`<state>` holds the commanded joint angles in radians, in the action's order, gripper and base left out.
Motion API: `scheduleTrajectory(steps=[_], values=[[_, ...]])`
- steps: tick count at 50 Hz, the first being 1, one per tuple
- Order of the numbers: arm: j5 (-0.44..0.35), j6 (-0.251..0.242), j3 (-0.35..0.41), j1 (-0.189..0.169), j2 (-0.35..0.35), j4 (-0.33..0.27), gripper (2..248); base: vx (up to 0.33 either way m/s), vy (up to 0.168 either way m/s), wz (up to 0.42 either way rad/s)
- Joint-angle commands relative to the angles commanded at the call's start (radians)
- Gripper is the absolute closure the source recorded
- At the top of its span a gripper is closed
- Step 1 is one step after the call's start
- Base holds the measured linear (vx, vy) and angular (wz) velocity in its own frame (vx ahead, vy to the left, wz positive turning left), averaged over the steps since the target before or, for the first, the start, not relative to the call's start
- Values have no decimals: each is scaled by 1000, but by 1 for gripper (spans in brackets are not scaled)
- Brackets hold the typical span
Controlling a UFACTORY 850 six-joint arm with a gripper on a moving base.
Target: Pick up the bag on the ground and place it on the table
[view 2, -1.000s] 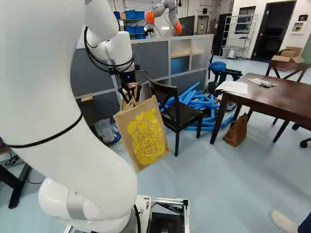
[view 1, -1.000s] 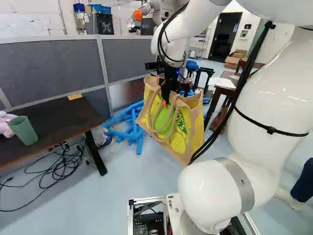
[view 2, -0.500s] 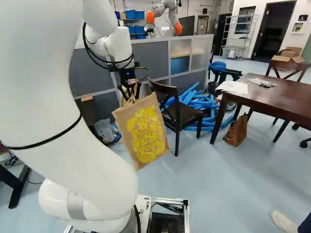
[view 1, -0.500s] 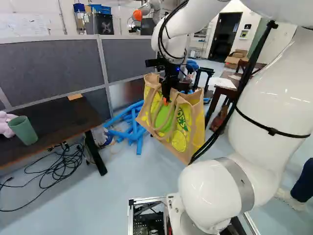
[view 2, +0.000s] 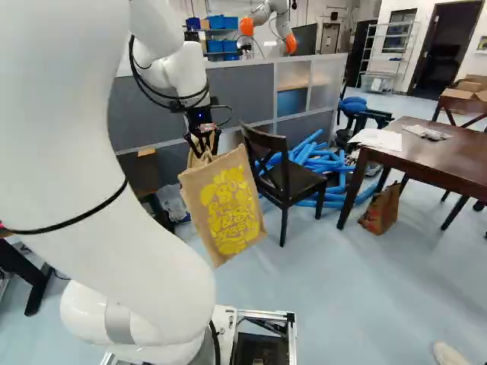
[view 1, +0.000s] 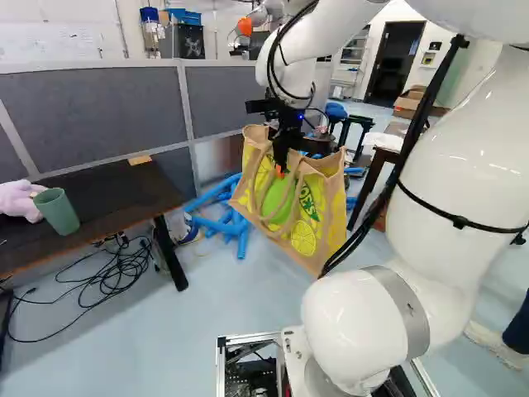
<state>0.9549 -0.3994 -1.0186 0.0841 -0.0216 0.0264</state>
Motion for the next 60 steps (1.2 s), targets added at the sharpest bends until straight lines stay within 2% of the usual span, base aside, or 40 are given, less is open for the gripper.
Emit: scheduleTrajectory(steps=[19, 47, 60], values=[[0, 0, 0, 0, 0, 0, 228, 3, 37, 173], [0, 0, 0, 0, 0, 0, 228, 51, 86, 377], [0, 0, 0, 0, 0, 0, 228, 111, 17, 56]])
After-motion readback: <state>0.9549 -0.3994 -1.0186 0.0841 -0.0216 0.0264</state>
